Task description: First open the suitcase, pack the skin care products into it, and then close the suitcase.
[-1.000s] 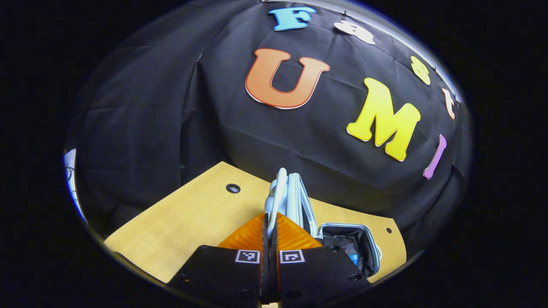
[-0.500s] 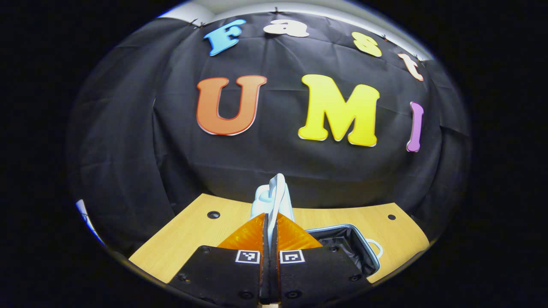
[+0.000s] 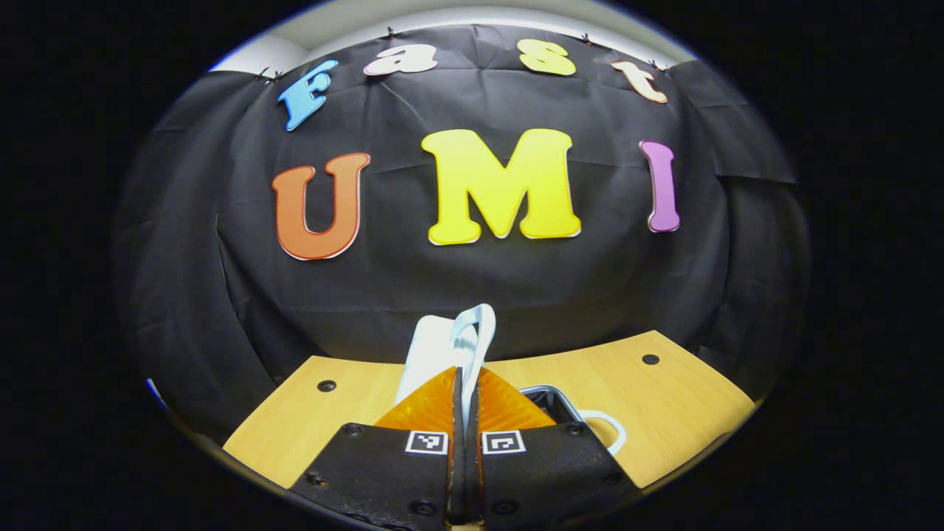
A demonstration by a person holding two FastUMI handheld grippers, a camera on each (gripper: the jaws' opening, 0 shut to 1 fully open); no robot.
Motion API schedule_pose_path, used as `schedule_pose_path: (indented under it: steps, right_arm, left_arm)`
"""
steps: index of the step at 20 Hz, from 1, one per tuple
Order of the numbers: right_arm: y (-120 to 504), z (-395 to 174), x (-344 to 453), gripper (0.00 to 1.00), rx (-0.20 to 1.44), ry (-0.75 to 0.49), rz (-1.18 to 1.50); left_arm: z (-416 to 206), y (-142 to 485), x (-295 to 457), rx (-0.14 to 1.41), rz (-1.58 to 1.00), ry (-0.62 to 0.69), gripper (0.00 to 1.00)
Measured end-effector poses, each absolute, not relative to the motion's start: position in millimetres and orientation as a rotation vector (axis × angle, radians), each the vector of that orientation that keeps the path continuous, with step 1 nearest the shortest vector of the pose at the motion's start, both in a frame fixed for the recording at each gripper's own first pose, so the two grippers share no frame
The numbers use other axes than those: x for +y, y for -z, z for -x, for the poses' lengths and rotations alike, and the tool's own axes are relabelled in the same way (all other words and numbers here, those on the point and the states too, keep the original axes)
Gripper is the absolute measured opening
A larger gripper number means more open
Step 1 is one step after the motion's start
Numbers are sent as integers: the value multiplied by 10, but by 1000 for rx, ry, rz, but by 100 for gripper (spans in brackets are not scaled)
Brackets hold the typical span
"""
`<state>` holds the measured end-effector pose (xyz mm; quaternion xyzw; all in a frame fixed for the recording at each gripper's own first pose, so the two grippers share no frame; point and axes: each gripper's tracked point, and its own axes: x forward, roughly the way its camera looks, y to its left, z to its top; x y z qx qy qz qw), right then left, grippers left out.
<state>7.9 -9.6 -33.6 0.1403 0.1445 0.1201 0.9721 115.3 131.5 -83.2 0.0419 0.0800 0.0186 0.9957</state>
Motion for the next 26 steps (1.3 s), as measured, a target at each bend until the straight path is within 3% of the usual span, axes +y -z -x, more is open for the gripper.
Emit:
schedule_pose_path:
  steps: [6,16,26]
  right_arm:
    - [-93,-74,-626,78,78,-120,-134]
    - [-5,-119,-1049,82,77,-81,-79]
    - [254,-182,-1344,82,131,-74,-54]
  left_arm:
    - [-1165,1241,532,223,-181,35,3]
    - [-1302,2087,-155,346,-432,76,3]
    - [-1476,2642,-303,433,-619,33,5]
